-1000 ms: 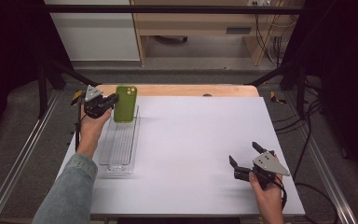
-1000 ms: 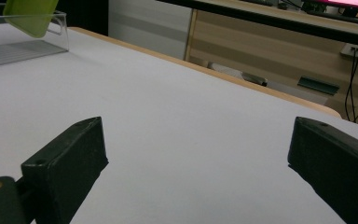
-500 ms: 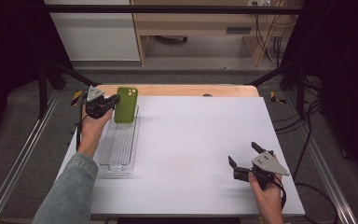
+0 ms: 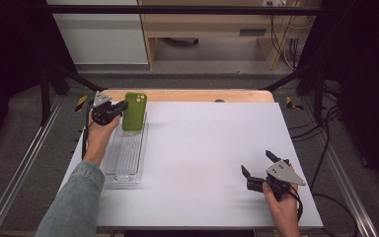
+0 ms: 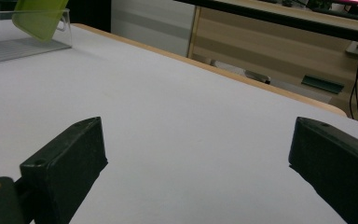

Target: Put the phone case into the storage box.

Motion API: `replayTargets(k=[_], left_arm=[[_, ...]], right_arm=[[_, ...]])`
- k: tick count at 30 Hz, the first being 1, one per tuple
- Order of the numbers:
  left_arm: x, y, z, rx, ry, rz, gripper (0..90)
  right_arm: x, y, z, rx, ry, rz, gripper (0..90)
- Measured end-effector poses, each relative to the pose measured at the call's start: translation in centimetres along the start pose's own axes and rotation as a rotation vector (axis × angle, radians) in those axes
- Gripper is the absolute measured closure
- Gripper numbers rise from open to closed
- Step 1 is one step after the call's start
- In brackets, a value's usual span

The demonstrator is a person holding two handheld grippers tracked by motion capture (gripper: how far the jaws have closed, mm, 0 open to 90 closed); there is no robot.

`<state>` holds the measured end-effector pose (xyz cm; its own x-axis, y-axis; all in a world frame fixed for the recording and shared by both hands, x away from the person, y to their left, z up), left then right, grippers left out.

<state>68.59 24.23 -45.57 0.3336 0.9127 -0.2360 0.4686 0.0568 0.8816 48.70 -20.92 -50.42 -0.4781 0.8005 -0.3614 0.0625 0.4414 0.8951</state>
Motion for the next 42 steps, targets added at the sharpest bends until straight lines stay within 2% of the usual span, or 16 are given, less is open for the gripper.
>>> replayTargets(k=[20,42], left_arm=[[0.10,-0.29,0.41,0.012,-0.005,-0.026,80.8],[0.51,-0.38,0.67,0.021,0.040,-0.025,80.3]], right_arm=[[0.09,-0.02,0.07,0.002,0.002,0.001,4.1],[0.12,-0.10,0.12,0.006,0.006,0.002,4.0]])
Point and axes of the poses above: each handheld gripper's, and its own axes: z roughly forward along the jaws, y roughly out of its top, x roughly to its left, the point moved 9 cm from there along z, roughly forward along the jaws, and after that the axes turned 15 degrees about -z, right-handed, at the moved point
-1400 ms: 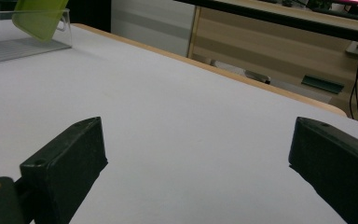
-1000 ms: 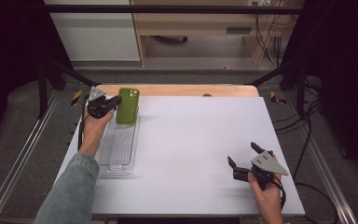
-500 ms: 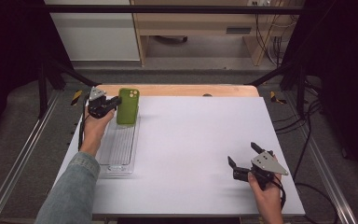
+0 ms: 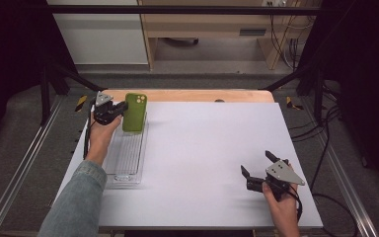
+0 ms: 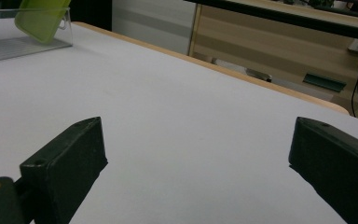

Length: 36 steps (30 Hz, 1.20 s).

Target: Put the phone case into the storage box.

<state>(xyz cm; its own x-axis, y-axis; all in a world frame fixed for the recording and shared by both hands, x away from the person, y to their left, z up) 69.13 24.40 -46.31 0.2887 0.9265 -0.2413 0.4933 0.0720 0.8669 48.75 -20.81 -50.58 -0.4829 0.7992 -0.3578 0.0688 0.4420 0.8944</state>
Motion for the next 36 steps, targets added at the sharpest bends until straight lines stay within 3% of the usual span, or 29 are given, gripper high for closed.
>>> replayTargets(k=[25,32,36], left_arm=[[0.52,-0.06,-0.20,0.011,0.029,-0.003,79.9],[0.52,0.42,-0.54,-0.018,0.046,0.006,55.6],[0.64,0.51,-0.74,-0.020,0.058,0.014,51.0]], right_arm=[[0.05,-0.01,0.03,0.001,0.003,0.000,3.9],[0.06,0.01,0.02,0.001,0.003,0.002,3.9],[0.14,0.05,0.02,0.000,0.005,0.001,3.9]])
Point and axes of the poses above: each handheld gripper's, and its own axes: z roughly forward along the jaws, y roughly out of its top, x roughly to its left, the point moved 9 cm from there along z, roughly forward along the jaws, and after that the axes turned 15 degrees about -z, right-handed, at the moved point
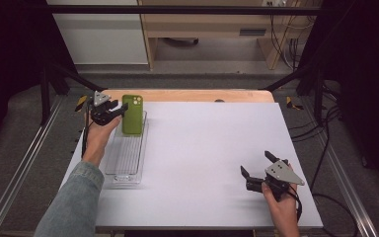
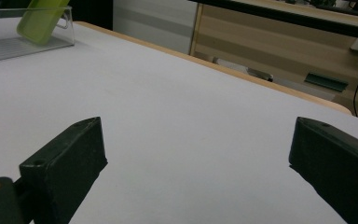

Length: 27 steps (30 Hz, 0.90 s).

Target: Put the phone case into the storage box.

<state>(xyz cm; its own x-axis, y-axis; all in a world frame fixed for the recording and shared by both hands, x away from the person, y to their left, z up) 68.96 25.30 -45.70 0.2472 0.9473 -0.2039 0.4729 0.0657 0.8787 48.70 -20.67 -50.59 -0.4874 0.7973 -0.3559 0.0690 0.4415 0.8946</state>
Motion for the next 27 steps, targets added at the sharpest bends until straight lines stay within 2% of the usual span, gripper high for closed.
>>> replayTargets(k=[9,22,27], left_arm=[[-0.1,0.0,-0.3,0.007,0.000,-0.001,39.1],[-0.6,0.1,-1.0,0.006,-0.031,-0.014,29.1],[-0.7,0.2,-1.6,0.013,-0.031,-0.016,22.6]], right_arm=[[0.1,0.0,0.0,0.001,0.004,-0.001,3.8],[0.1,0.0,0.0,-0.002,0.005,0.002,3.7],[0.1,0.1,0.1,-0.007,0.009,0.003,3.6]])
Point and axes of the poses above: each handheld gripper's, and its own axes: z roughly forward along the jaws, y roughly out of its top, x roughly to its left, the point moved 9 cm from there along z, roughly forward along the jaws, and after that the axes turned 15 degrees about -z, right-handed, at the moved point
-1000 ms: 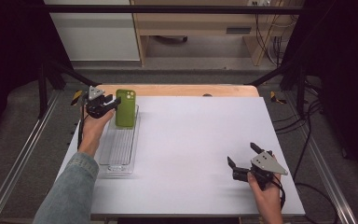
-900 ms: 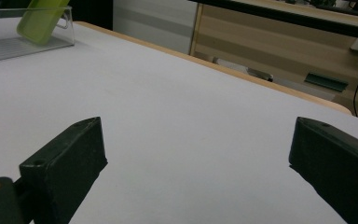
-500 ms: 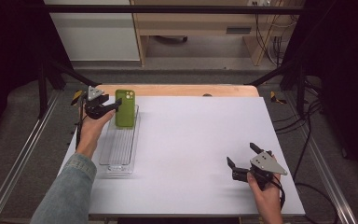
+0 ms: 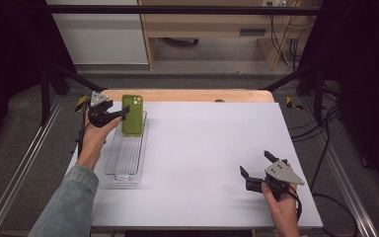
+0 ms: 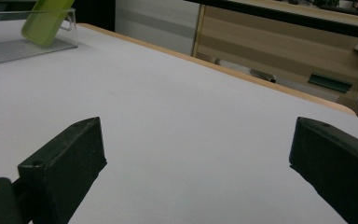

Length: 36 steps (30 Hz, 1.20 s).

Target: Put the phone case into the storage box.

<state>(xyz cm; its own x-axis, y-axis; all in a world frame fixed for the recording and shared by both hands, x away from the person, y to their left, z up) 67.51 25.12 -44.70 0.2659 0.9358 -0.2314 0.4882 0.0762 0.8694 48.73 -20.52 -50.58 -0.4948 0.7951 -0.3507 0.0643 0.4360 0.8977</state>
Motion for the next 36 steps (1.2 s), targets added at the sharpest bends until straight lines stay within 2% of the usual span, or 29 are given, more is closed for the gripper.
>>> replayTargets(k=[6,10,13,18,21,25,28,33,36], left_arm=[[-0.3,-0.4,-0.4,0.019,0.007,-0.010,15.7],[-0.9,-0.5,-0.7,0.026,-0.010,-0.015,11.6],[-1.5,-1.0,-0.7,0.039,-0.015,-0.004,6.2],[-2.6,-1.4,-1.1,0.039,-0.026,0.005,4.8],[-3.0,-1.4,-1.4,0.037,-0.028,0.005,4.5],[-3.2,-1.0,-1.7,0.022,-0.031,-0.008,4.4],[-3.3,-0.8,-2.1,0.007,-0.020,0.003,4.6],[-3.8,-0.9,-2.8,0.006,-0.022,-0.015,4.6],[-4.3,-0.8,-3.2,-0.003,-0.034,-0.026,4.7]], right_arm=[[0.0,0.1,0.1,-0.008,0.008,0.012,3.3],[0.1,0.1,0.2,-0.010,0.013,0.016,3.2],[0.2,0.0,0.3,-0.006,0.019,0.026,3.1],[0.3,0.1,0.3,-0.012,0.024,0.043,3.1],[0.8,0.3,0.3,-0.011,0.048,0.049,3.3],[1.1,0.3,0.3,-0.005,0.062,0.045,3.6],[1.2,0.4,0.3,-0.002,0.068,0.051,3.7],[1.7,0.5,0.3,0.006,0.114,0.070,4.7],[1.9,0.6,0.3,0.013,0.106,0.065,4.4]])
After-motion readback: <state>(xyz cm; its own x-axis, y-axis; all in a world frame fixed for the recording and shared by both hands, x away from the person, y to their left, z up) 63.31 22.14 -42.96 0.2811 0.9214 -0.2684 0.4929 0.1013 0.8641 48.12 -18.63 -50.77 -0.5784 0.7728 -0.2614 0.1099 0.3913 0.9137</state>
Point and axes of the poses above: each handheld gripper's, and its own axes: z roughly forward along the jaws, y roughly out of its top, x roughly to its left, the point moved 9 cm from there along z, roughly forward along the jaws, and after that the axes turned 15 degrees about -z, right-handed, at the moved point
